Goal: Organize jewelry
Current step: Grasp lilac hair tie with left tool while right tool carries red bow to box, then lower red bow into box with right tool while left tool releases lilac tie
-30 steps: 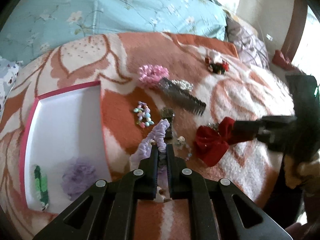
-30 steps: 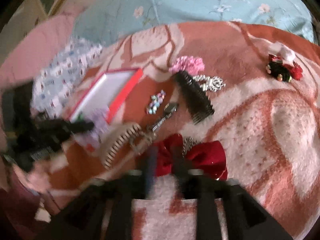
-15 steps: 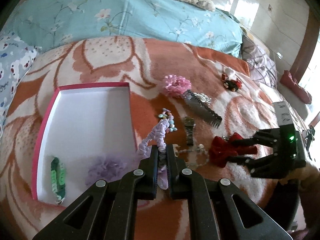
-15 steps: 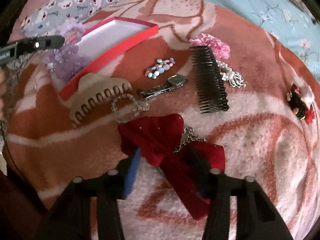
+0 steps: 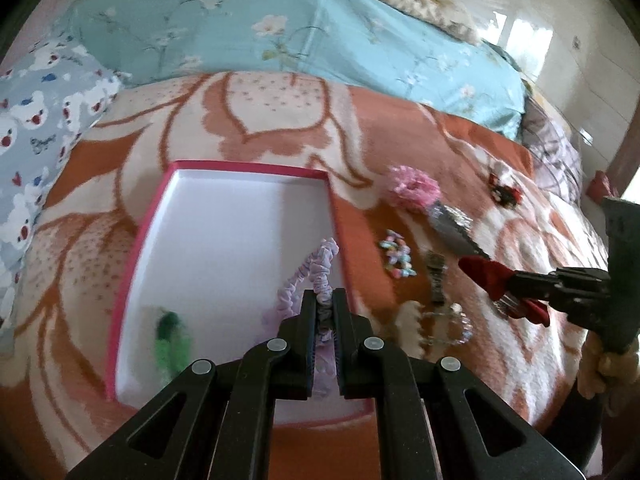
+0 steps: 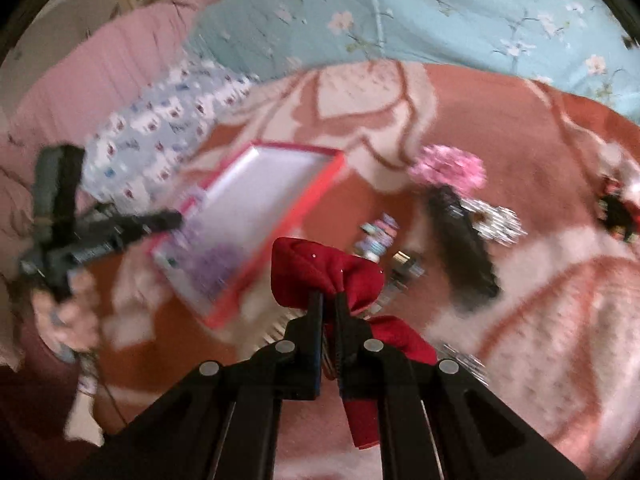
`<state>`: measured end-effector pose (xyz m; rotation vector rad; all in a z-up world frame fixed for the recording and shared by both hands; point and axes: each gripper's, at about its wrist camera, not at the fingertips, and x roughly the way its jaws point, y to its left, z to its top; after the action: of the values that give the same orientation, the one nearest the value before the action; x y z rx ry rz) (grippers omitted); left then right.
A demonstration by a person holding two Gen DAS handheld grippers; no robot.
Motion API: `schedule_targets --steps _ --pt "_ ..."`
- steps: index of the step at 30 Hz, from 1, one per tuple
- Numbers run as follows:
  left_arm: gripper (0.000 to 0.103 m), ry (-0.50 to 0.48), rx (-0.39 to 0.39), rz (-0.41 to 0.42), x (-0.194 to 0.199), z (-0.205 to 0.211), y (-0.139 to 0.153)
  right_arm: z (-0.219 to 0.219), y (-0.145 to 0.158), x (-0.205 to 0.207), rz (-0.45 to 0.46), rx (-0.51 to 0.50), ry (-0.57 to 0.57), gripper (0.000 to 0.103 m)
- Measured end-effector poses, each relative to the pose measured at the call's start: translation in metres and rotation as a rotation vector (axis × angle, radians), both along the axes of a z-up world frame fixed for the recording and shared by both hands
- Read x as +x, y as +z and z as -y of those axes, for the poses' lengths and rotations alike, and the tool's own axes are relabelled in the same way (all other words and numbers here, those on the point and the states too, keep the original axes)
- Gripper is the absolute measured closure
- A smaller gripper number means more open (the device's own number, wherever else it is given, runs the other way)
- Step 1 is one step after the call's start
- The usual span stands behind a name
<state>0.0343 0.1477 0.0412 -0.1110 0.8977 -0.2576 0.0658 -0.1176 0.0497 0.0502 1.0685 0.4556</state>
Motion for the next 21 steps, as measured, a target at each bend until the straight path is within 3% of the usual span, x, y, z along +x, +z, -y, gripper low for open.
schedule_targets --steps 9,21 --pt "0.097 0.084 0.018 -0.003 0.027 -0.032 -0.004 -0.061 -0.015 0.054 0.017 0.12 -0.013 0.099" --pt "0.097 0.169 0.089 -0.053 0.128 -0.048 -0.043 -0.129 -0.066 0.144 0.004 0.127 -0.039 0.099"
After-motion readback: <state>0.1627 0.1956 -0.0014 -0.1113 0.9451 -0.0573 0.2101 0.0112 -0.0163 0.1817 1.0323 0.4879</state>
